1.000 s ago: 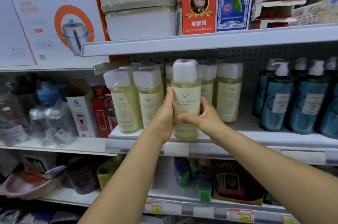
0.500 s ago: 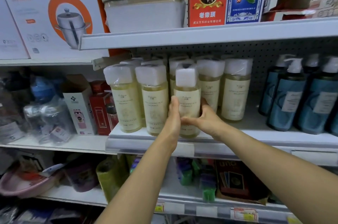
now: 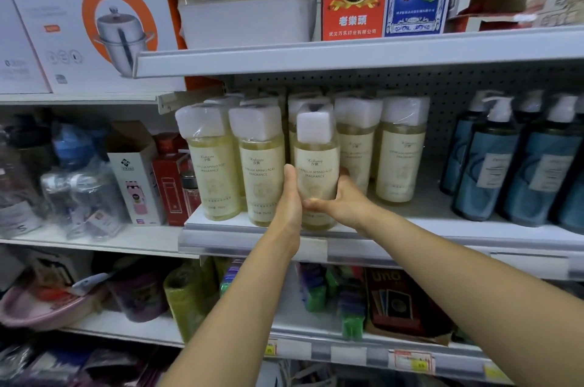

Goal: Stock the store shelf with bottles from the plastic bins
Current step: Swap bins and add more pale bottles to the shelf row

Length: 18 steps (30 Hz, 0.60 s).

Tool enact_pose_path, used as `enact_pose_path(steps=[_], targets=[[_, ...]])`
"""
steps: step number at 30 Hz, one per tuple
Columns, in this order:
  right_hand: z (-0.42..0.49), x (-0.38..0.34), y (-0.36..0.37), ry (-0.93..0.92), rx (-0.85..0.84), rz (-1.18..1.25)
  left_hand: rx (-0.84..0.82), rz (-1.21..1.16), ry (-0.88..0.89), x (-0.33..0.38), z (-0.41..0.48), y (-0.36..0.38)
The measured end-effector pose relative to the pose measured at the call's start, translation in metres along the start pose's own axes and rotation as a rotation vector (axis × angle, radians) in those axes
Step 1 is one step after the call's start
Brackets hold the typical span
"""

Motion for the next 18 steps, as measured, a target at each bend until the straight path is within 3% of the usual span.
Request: enact_pose_path(steps=[5,10,15,18], targets=[[-0.014,0.007,-0.003,0.058,0.038,-0.112,0.058,-0.018,-0.005,0.004,-0.01,-0.001],[-0.043,0.009,-0.022,-0.016,0.109,-0.277,0.198,-0.106,0.04,0.005,-0.028,0.006],[-0.077,0.022,-0.056,-0.183,0.216,-0.241,0.436,-0.255,0.071,-0.011,-0.049,0.024],[-0.096,0.043,-0.081,-0.2,0.259,-0.206,0.414,-0.269,0.046,-0.03,-0.06,0.05]])
Point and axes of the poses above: each hand's wrist, its own z-axis towards the middle knuckle, its own y-axis out of the palm, x = y × z, the point moved 5 cm from there along z, towards the middle knuckle, and after that the axes turned 6 degrees about -x, right-handed, at the moved point
